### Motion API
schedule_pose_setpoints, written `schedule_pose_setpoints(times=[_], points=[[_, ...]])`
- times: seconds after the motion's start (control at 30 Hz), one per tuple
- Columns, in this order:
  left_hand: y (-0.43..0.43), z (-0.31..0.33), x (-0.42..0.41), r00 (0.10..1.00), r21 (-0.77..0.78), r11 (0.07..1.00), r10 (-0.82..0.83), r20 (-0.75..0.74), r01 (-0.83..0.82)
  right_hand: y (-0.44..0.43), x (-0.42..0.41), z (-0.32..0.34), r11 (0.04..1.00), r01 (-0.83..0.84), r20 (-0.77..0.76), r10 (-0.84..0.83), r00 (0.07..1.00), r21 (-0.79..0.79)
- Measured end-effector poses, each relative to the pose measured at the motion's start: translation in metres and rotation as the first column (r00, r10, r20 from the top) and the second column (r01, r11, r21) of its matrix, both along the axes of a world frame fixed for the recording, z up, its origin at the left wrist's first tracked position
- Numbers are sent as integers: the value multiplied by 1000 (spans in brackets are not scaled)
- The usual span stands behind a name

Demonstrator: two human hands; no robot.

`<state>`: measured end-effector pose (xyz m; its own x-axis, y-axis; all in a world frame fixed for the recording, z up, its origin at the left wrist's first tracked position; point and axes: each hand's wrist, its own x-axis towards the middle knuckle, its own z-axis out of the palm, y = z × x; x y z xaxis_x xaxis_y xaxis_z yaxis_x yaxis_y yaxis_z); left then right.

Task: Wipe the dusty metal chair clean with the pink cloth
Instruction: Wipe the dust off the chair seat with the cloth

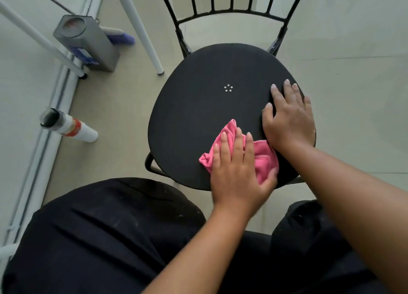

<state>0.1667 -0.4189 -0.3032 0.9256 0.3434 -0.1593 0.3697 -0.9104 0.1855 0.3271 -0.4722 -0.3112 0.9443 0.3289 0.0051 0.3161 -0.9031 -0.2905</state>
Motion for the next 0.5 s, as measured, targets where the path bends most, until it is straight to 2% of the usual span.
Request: schedule_pose_setpoints(times=[0.23, 0.5], points=[[144, 6, -19, 995, 105, 994, -9, -97, 19, 0, -5, 4, 989, -86, -31, 83, 996, -120], [194, -2, 166, 979, 123, 972, -198, -42, 201, 0, -5, -3, 993, -79, 0, 79, 997, -93]])
